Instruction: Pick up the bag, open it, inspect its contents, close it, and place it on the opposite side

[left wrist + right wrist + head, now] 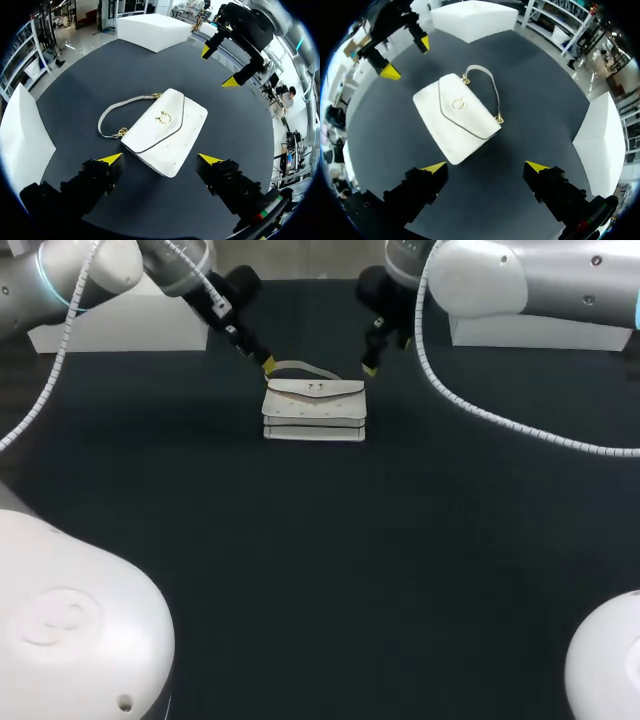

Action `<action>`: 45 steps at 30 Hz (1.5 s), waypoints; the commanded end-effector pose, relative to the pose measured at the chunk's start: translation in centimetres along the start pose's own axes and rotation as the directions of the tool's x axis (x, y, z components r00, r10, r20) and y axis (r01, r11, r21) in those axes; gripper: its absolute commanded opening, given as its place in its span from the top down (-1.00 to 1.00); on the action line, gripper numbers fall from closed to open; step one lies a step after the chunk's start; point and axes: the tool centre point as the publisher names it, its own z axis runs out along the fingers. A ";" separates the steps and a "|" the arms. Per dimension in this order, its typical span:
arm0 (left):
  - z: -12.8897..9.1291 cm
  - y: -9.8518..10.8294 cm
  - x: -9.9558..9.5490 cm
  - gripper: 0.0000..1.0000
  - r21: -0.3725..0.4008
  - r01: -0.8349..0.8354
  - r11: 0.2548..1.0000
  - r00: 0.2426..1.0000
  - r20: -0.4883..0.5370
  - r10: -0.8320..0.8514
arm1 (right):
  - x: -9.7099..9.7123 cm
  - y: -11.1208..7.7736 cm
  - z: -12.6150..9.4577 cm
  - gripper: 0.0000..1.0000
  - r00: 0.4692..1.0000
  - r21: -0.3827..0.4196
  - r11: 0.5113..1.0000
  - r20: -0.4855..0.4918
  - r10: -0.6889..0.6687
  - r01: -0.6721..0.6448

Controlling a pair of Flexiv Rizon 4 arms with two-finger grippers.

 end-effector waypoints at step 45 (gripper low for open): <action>5.0 0.7 -4.2 -1.00 -0.235 0.808 0.541 0.344 -0.557 -0.756 | 0.0 2.1 5.6 -1.00 0.383 0.121 0.522 -0.546 0.746 -0.844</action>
